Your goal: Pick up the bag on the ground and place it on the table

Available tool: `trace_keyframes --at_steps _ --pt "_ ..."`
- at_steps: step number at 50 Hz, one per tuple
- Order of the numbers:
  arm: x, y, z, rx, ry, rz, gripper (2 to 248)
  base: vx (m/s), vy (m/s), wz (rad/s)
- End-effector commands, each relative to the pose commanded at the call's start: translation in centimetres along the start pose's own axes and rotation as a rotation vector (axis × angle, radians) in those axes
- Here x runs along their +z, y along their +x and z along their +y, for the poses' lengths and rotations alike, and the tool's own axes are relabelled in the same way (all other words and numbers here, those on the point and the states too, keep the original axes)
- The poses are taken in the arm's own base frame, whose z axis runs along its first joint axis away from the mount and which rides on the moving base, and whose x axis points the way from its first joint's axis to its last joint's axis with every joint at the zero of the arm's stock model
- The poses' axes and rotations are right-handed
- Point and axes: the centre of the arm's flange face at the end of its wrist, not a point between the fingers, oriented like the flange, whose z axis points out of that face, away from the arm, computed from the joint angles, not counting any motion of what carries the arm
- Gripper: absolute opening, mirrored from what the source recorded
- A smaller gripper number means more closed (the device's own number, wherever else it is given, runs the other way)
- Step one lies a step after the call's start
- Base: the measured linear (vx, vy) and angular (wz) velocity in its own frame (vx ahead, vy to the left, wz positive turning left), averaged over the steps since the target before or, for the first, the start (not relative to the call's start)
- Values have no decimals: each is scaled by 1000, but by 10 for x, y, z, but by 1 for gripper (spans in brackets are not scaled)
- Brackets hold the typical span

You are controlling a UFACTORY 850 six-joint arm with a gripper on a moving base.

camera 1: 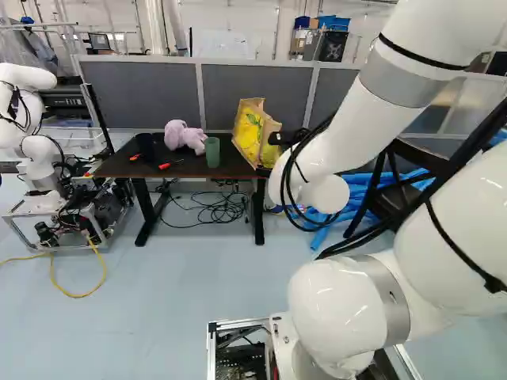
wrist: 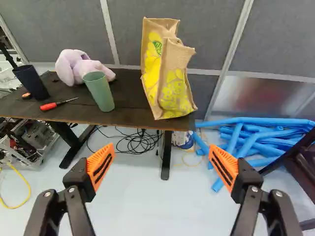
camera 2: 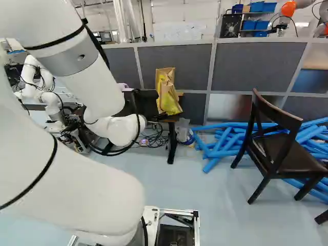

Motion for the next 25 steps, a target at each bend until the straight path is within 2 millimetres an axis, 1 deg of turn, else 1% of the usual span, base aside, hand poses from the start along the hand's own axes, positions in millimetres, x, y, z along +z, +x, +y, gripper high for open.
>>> trace_keyframes --at_steps 15,25 --pt "-11 -11 0 7 1 28 247 0 0 0" --pt "-15 -16 0 9 1 39 247 0 0 0"
